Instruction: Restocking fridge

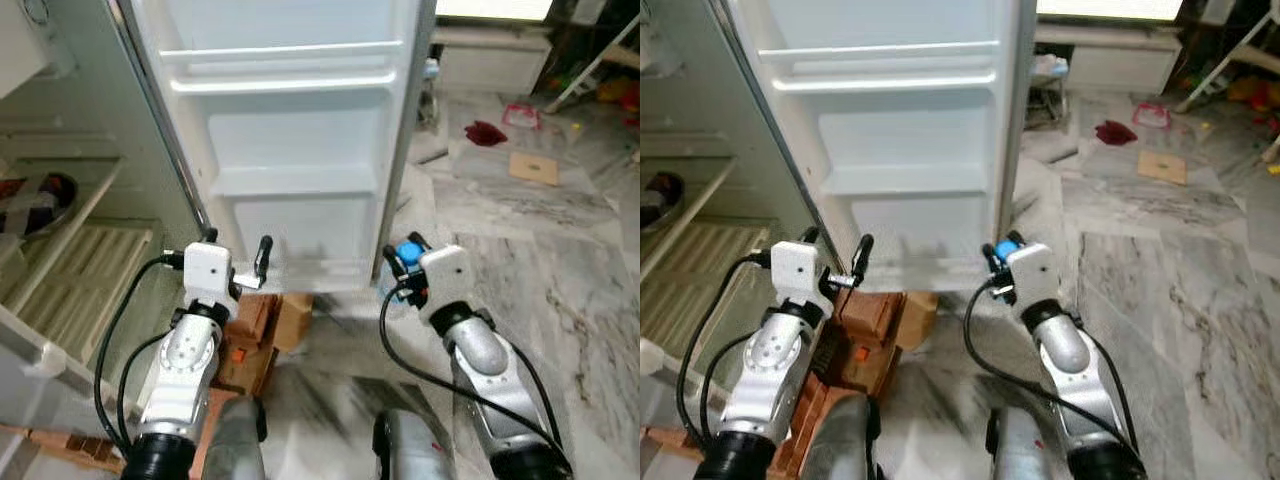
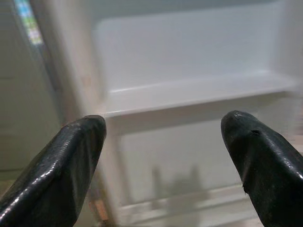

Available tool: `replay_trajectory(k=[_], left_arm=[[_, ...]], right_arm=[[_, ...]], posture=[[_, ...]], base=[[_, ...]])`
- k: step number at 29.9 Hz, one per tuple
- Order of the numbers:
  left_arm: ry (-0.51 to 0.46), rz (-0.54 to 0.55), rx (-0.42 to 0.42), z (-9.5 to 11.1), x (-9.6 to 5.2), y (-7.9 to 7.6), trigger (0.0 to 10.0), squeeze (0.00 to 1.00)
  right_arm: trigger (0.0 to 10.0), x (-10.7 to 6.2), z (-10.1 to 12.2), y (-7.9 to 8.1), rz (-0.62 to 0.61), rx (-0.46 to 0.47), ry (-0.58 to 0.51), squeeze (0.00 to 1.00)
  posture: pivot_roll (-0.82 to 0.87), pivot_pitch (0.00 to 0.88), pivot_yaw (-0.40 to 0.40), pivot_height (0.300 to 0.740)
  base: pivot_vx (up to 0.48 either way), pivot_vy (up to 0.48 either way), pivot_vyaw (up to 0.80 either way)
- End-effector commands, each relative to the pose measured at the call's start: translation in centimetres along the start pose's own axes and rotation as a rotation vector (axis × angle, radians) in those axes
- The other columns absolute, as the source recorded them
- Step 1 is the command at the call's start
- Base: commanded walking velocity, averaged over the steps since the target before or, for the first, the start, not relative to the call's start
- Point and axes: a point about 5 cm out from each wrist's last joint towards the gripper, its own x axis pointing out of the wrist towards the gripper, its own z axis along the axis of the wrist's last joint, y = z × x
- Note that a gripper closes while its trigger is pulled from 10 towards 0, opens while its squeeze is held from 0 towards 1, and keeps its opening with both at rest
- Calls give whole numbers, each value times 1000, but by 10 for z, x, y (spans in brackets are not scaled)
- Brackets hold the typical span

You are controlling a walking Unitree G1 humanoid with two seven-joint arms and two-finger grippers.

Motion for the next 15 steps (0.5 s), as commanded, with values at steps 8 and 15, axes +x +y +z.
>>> replay_trajectory(k=[8, 15], left_arm=[[-11, 4, -9, 4, 3, -2, 10000, 0], [-5, 13, -12, 3, 3, -2, 10000, 0]], right_arm=[[10000, 1, 9, 5, 38, -13, -48, 0], [10000, 1, 9, 7, 50, -7, -52, 0]], posture=[[-9, 5, -5, 635], [-7, 8, -6, 635]], base=[[393, 0, 0], [146, 0, 0]])
